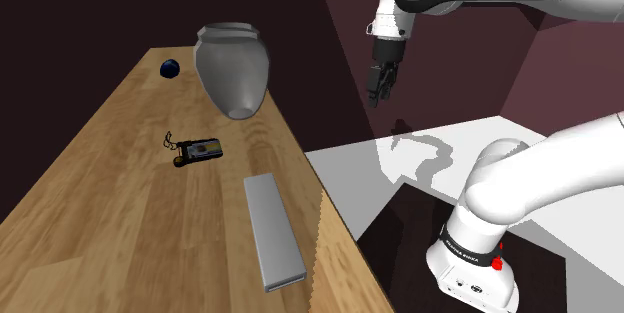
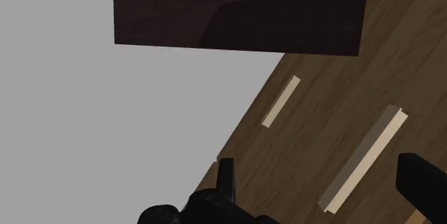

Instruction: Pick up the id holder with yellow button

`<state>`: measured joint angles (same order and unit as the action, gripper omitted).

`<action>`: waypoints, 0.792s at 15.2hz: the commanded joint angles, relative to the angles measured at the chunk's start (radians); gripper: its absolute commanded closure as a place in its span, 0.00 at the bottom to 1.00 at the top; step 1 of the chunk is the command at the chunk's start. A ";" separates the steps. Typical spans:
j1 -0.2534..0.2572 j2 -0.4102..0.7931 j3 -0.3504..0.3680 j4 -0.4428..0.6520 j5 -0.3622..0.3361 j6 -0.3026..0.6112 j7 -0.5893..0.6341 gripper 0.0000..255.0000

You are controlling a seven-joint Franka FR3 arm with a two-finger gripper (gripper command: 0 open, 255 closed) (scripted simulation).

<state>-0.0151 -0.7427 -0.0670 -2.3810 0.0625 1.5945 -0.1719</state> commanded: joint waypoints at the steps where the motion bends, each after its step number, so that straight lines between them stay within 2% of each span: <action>1: 0.000 0.000 0.000 0.000 0.000 0.000 0.000 0.00; 7: 0.053 0.123 0.113 0.080 0.040 0.091 0.088 0.00; 12: 0.085 0.243 0.204 0.175 0.045 0.154 0.164 0.00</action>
<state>0.0625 -0.5267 0.1162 -2.2283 0.1070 1.7345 -0.0269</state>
